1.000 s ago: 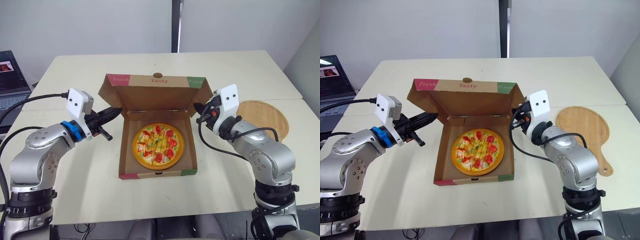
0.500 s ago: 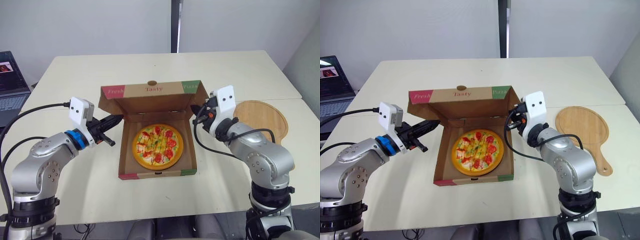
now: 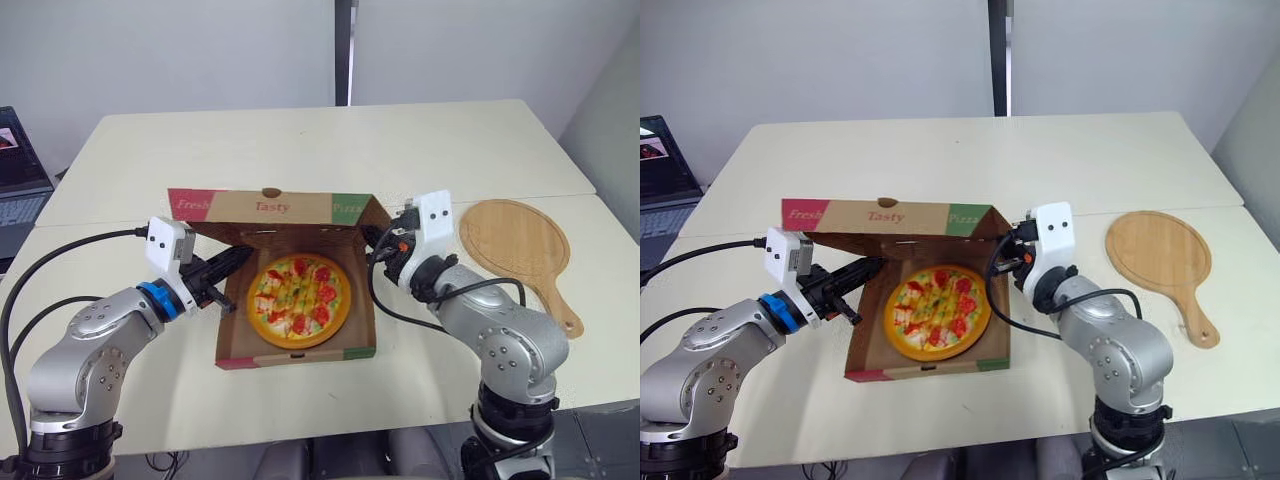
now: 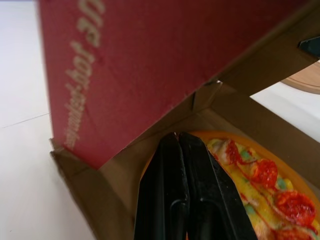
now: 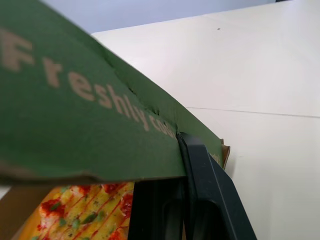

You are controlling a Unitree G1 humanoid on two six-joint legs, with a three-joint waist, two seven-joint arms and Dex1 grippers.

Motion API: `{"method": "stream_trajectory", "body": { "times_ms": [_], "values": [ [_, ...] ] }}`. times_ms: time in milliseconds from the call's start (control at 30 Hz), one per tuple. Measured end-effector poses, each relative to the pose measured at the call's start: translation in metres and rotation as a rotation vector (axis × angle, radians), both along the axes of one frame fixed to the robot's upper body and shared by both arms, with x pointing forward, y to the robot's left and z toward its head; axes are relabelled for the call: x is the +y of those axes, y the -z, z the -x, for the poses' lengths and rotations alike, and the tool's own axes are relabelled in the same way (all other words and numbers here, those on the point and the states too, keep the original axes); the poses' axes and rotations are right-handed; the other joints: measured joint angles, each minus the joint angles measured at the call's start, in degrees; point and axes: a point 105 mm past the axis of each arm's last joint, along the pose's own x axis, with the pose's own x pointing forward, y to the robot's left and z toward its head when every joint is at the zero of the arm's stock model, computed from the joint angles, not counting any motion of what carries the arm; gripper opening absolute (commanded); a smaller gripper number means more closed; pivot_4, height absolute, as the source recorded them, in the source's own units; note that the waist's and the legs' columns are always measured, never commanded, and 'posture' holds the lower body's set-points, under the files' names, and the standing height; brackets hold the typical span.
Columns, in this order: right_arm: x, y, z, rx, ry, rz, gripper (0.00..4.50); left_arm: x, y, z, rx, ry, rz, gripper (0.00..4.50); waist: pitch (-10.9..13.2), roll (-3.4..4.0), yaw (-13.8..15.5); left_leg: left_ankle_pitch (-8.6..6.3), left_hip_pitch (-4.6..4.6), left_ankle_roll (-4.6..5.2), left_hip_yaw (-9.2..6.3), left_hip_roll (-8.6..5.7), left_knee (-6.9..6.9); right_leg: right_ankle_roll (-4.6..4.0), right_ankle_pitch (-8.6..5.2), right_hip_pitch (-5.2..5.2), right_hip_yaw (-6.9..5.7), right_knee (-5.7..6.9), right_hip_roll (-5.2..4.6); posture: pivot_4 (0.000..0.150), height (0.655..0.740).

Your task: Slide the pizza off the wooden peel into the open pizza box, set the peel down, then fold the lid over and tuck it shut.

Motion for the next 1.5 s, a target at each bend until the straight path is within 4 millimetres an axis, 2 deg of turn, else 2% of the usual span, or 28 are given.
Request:
{"method": "stream_trajectory", "body": {
  "times_ms": [367,533,700,800,933,1067,1433,1500],
  "values": [
    [-0.003,-0.007,-0.005,-0.052,-0.028,0.111,0.02,0.005,0.005,0.006,0.010,0.010,-0.013,0.00,0.00,0.00,-0.13,0.00,-0.02,0.00,0.00,-0.01,0.00,0.00,0.00,0.00,-0.01,-0.02,0.00,0.150,0.7400],
    [-0.003,-0.007,-0.006,-0.051,-0.039,0.114,0.02,0.027,-0.008,0.014,-0.009,-0.009,-0.047,0.00,0.01,0.00,-0.28,-0.01,-0.02,0.01,-0.01,0.00,-0.02,-0.01,-0.01,-0.01,-0.02,-0.03,0.00,0.150,0.7400],
    [-0.002,-0.007,-0.006,-0.050,-0.041,0.112,0.02,0.041,-0.021,0.018,-0.047,-0.029,-0.050,0.00,0.01,0.01,-0.33,-0.01,-0.02,0.01,0.00,0.00,-0.02,-0.01,-0.01,0.00,-0.02,-0.03,0.00,0.150,0.7400],
    [-0.002,-0.007,-0.007,-0.051,-0.042,0.110,0.00,0.047,-0.020,0.022,-0.041,-0.045,-0.033,0.57,0.01,0.01,-0.41,-0.01,-0.02,0.01,0.00,0.00,-0.04,-0.01,-0.01,-0.02,-0.01,-0.03,0.00,0.150,0.7400],
    [-0.002,-0.008,-0.007,-0.053,-0.041,0.107,0.00,0.053,-0.007,0.032,0.013,-0.054,-0.027,1.87,0.01,0.01,-0.47,-0.01,-0.03,0.02,-0.02,0.00,-0.05,-0.01,-0.01,-0.03,-0.02,-0.04,0.00,0.150,0.7400],
    [-0.002,-0.007,-0.008,-0.052,-0.042,0.106,0.00,0.058,-0.008,0.031,-0.027,-0.098,-0.032,3.14,0.01,0.01,-0.38,-0.06,-0.03,0.12,0.00,0.00,-0.04,-0.01,-0.01,-0.02,-0.02,-0.05,0.00,0.150,0.7400],
    [-0.001,-0.006,-0.008,-0.051,-0.057,0.104,0.00,0.045,-0.015,0.010,-0.174,-0.176,-0.067,3.14,0.01,0.00,-0.18,0.00,-0.02,0.01,-0.01,0.00,-0.04,-0.01,-0.01,-0.02,-0.01,-0.04,0.00,0.150,0.7400],
    [0.000,-0.006,-0.007,-0.052,-0.060,0.104,0.00,0.043,-0.015,0.008,-0.200,-0.196,-0.066,2.51,0.01,0.00,-0.25,-0.01,-0.02,0.01,0.01,0.00,-0.04,-0.01,-0.01,-0.02,0.00,-0.04,0.00,0.150,0.7400]
  ]
}}
